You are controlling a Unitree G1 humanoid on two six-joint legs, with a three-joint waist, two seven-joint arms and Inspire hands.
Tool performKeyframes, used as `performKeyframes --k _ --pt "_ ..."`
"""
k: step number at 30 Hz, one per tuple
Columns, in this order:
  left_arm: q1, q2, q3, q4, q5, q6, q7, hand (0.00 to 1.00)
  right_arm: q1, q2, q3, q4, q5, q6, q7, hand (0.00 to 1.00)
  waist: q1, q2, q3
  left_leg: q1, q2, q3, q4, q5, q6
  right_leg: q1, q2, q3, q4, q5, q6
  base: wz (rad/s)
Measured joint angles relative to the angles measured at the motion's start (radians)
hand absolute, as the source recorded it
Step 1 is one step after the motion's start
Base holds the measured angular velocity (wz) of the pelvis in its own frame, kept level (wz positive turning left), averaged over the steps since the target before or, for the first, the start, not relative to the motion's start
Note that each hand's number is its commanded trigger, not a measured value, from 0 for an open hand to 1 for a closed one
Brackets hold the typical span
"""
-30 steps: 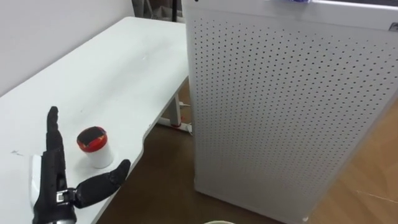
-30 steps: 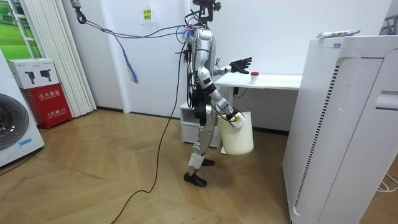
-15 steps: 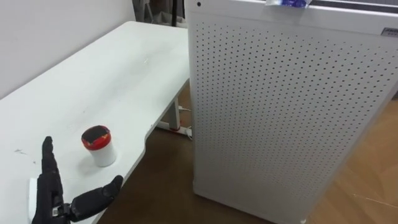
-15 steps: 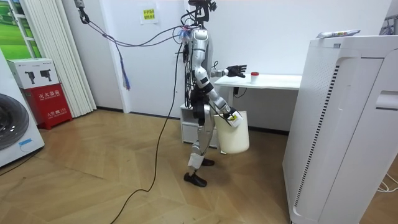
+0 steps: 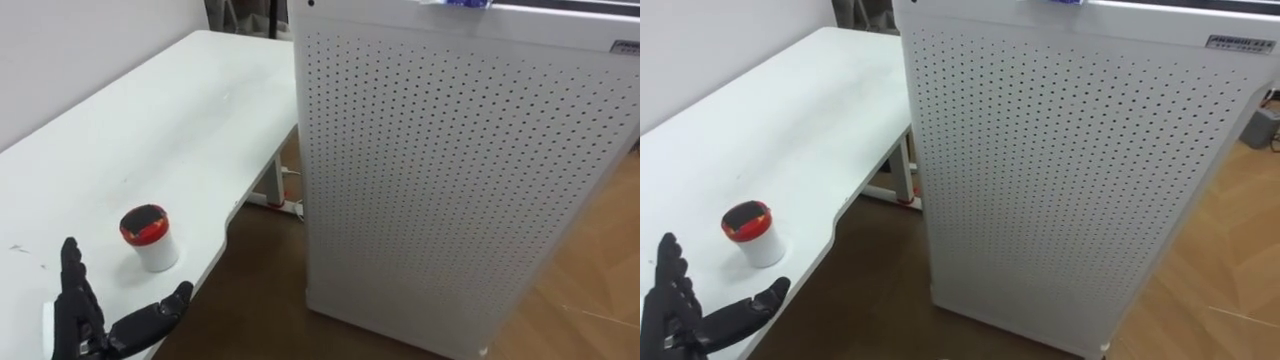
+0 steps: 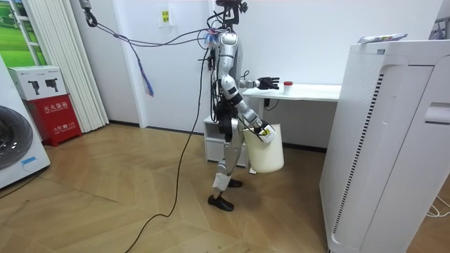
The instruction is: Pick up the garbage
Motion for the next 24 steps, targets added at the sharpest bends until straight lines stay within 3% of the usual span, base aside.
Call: performKeyframes --k 24 --pt "-0.109 -0.001 0.000 0.077 -0.015 0.000 0.050 0.00 0.020 0.003 0.000 -0.001 -0.009 0.001 -0.001 1.00 -0.033 0.003 0.0031 0.006 0.000 0.008 0.000 0.000 0.001 0.001 -0.001 0.010 0.002 0.001 0.002 0.00"
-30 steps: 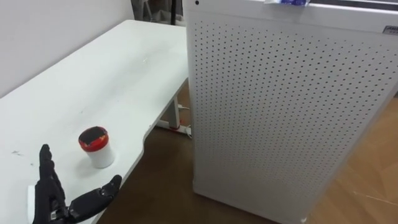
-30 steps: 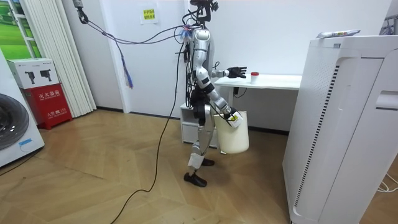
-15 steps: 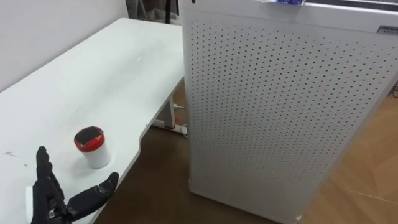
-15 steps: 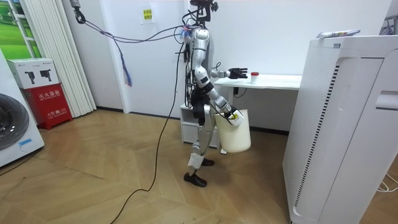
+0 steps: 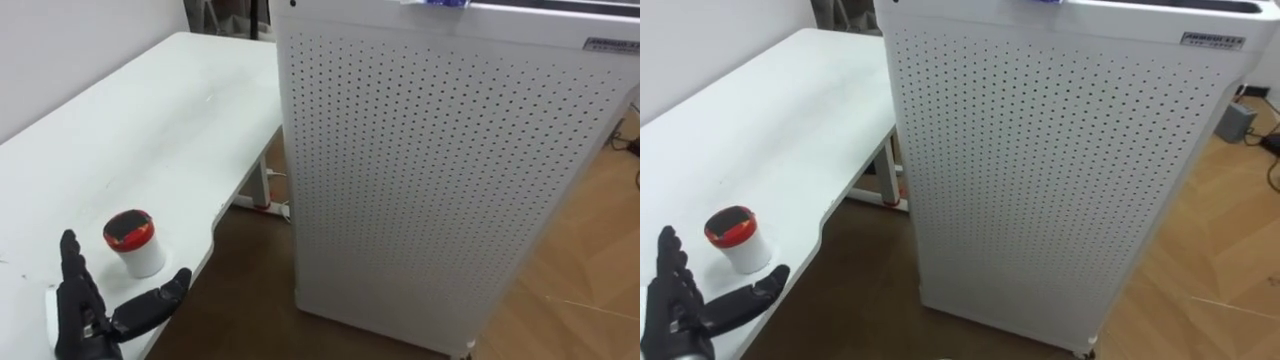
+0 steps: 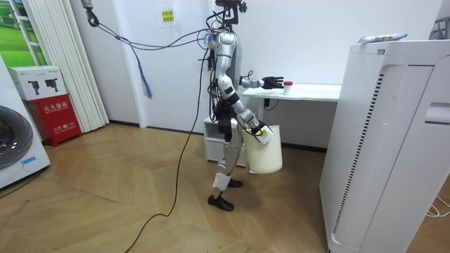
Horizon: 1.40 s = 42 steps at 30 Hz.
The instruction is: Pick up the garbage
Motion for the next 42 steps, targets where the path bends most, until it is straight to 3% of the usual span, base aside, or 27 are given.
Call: performKeyframes --k 2,8,12,19,28,33,42 --pt "-0.026 0.000 0.001 0.031 0.000 0.000 0.001 0.00 0.001 0.000 0.000 0.004 -0.005 0.014 0.003 1.00 0.000 0.008 0.0016 -0.001 0.000 0.000 0.000 0.000 0.000 -0.001 0.000 0.001 0.000 0.000 0.000 0.00" --pt "-0.031 0.000 0.001 0.046 0.000 0.001 0.000 0.00 0.002 0.002 0.000 0.013 -0.026 0.031 0.014 1.00 -0.004 0.015 0.0014 -0.005 0.000 0.002 0.000 0.000 0.000 -0.005 0.000 0.003 0.000 0.000 0.000 0.00" --pt "-0.031 0.000 0.001 0.052 0.000 0.027 -0.002 0.00 0.003 0.002 -0.001 0.013 -0.026 0.044 0.018 1.00 -0.014 0.016 0.0004 -0.010 0.000 -0.002 0.001 0.000 0.000 -0.007 -0.001 -0.001 0.000 0.000 0.001 0.01" --pt "-0.040 0.000 0.000 0.105 -0.001 0.041 -0.008 0.00 0.003 0.001 -0.001 -0.006 -0.026 0.047 0.020 1.00 -0.027 0.030 -0.0104 -0.013 0.000 -0.003 0.004 0.000 0.000 -0.008 -0.001 0.000 0.000 0.001 0.001 0.01" --pt "-0.045 0.000 0.000 0.131 -0.002 0.042 -0.001 0.00 0.001 -0.001 -0.001 -0.014 -0.026 0.047 0.020 1.00 -0.030 0.035 -0.0068 -0.001 0.000 -0.004 0.002 0.000 0.001 0.000 0.000 0.005 0.000 0.001 0.001 0.00" --pt "-0.070 0.000 0.000 0.162 -0.039 0.060 0.000 0.00 0.001 -0.003 -0.001 -0.014 -0.026 0.057 0.021 1.00 -0.030 0.041 -0.0027 -0.002 -0.001 -0.005 0.002 0.000 0.001 -0.003 0.000 0.007 0.002 0.001 0.001 0.00" --pt "-0.116 0.003 0.018 0.195 -0.060 0.060 0.008 0.00 0.001 -0.006 -0.002 -0.014 -0.026 0.057 0.020 1.00 -0.033 0.038 -0.0007 -0.005 -0.001 0.000 -0.001 0.000 0.001 -0.007 0.001 0.011 0.000 0.001 0.001 0.00"
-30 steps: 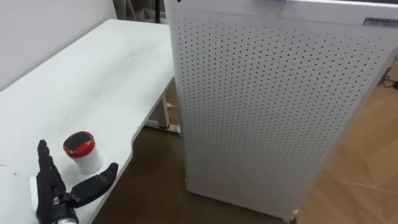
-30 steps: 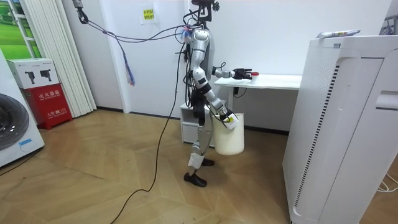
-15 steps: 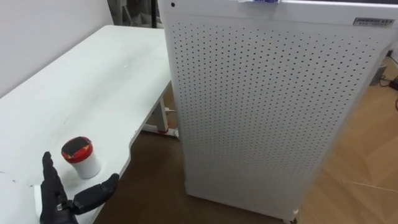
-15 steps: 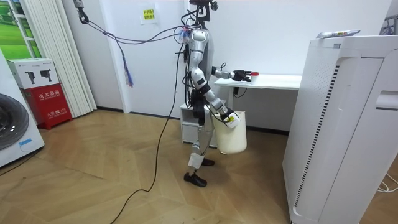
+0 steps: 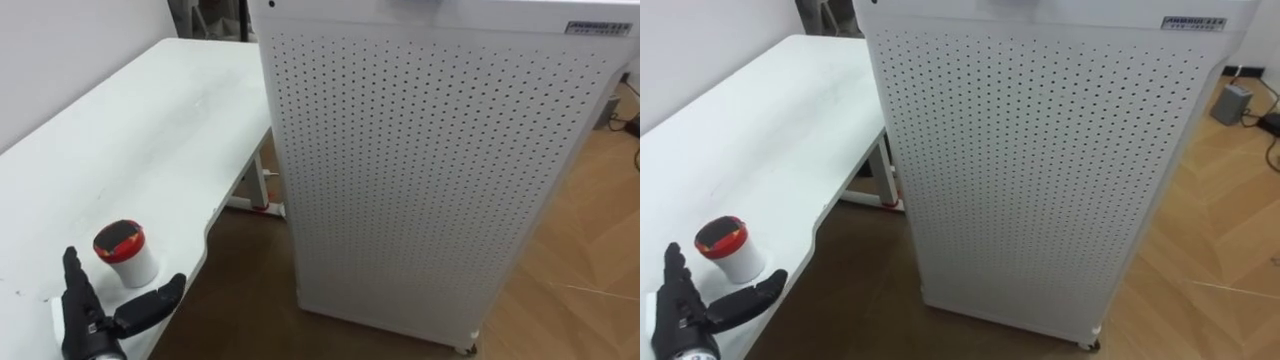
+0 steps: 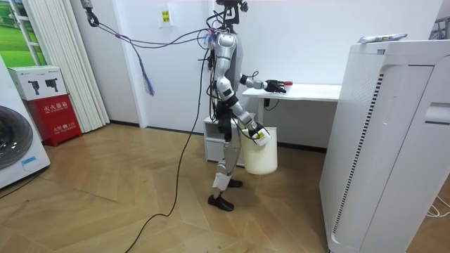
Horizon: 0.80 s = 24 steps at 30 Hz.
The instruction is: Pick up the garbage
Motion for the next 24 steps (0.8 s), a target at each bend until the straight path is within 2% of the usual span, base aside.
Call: performKeyframes --k 4,11,16,24 --pt "-0.025 0.001 0.002 0.024 -0.019 0.000 0.007 0.00 0.000 0.000 0.000 -0.001 0.000 0.000 -0.002 1.00 0.003 -0.001 -0.0004 0.005 0.000 0.004 -0.006 0.000 0.000 0.000 0.000 0.006 0.000 0.000 0.000 -0.03" --pt "-0.034 0.004 0.002 0.034 -0.019 0.000 0.006 0.00 0.000 0.000 0.000 -0.001 0.000 0.000 -0.011 1.00 0.002 -0.004 -0.0027 0.006 0.001 0.010 -0.006 0.000 0.000 -0.001 0.000 0.012 0.000 0.001 0.000 -0.02" --pt "-0.076 0.026 0.002 0.063 -0.020 0.006 0.004 0.00 0.001 0.001 0.001 -0.001 -0.001 0.000 -0.015 1.00 0.000 -0.007 -0.0044 -0.004 0.001 0.010 -0.005 0.000 0.000 -0.013 0.000 0.011 0.002 0.003 0.001 0.00" --pt "-0.081 0.039 0.002 0.063 -0.031 0.022 0.002 0.02 0.001 0.001 0.001 -0.001 -0.001 0.008 -0.029 1.00 -0.015 -0.011 -0.0067 -0.011 -0.001 0.011 -0.005 -0.001 0.004 -0.022 -0.001 0.017 -0.001 0.009 0.006 -0.02"
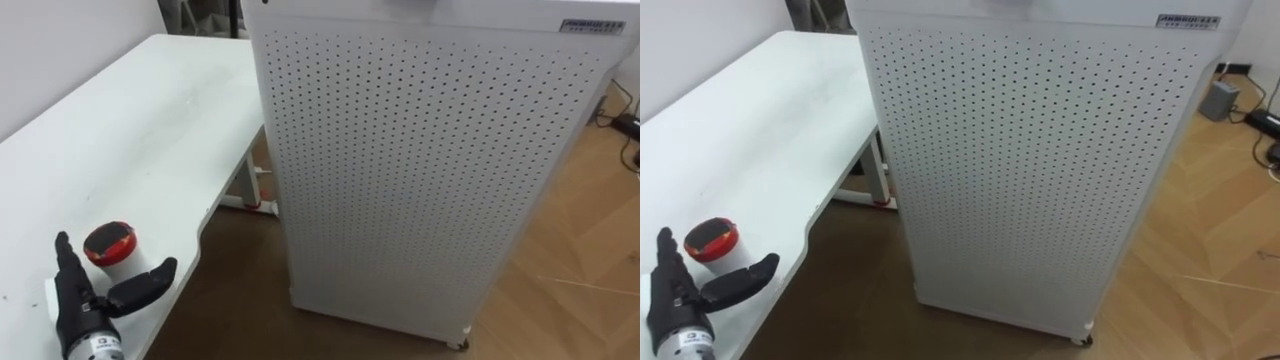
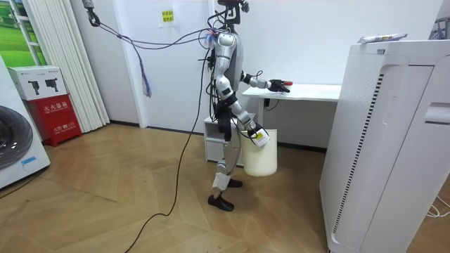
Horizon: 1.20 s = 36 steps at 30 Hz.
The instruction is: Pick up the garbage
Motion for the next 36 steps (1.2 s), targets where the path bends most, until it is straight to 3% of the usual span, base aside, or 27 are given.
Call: performKeyframes --k 1,2,3,4,5,9,24,36 --pt "-0.006 0.001 0.000 0.000 -0.015 0.002 0.000 0.04 0.000 0.000 0.000 0.000 0.000 0.000 -0.002 1.00 0.000 0.000 0.0000 -0.001 0.000 0.001 0.000 0.000 0.000 -0.002 0.000 0.002 0.000 0.000 0.000 -0.05" --pt "-0.013 0.003 0.000 0.001 -0.030 0.004 0.000 0.21 0.000 0.000 0.000 0.000 0.000 0.001 -0.003 1.00 0.000 0.000 0.0001 -0.002 0.000 0.003 0.000 0.000 0.000 -0.004 0.000 0.003 0.001 0.000 0.000 -0.04" --pt "-0.015 0.005 0.000 0.002 -0.031 0.005 0.000 0.58 0.000 0.000 0.000 0.000 0.000 0.002 -0.003 1.00 0.000 0.000 0.0001 -0.002 0.000 0.004 0.000 0.000 0.000 -0.004 0.000 0.003 0.001 0.000 0.000 -0.03" --pt "-0.022 0.008 0.000 0.007 -0.031 0.006 -0.001 0.71 0.000 0.000 0.000 0.000 0.000 0.003 -0.003 1.00 0.000 -0.001 0.0003 -0.002 0.001 0.005 0.000 0.000 0.000 -0.005 0.000 0.004 0.001 0.000 0.000 0.00" --pt "-0.025 0.010 0.000 0.008 -0.031 0.008 -0.001 1.00 0.000 0.000 0.000 0.000 0.000 0.004 -0.003 1.00 0.000 -0.001 0.0005 -0.002 0.001 0.006 0.000 0.000 0.000 -0.005 0.000 0.004 0.001 0.000 0.000 0.00" --pt "-0.030 0.017 0.000 0.008 -0.031 0.015 -0.004 1.00 0.000 0.000 0.000 0.000 0.000 0.022 -0.004 1.00 0.000 -0.003 0.0014 -0.002 0.001 0.008 -0.001 0.000 0.001 -0.007 0.000 0.007 0.001 0.001 0.000 0.00" --pt "-0.038 0.025 0.000 0.028 -0.047 0.023 -0.013 1.00 -0.001 0.000 0.003 0.006 0.001 0.034 -0.003 1.00 -0.003 -0.007 0.0045 -0.003 0.001 0.008 0.000 0.000 0.001 -0.009 0.000 0.006 0.001 0.001 0.000 0.00" --pt "-0.102 0.025 -0.002 0.081 -0.048 0.019 -0.037 1.00 -0.009 -0.003 0.029 0.006 0.002 0.034 -0.007 1.00 0.000 -0.006 0.0088 -0.027 0.002 0.009 0.008 0.000 0.003 -0.034 -0.002 0.007 0.014 0.001 0.000 0.00"
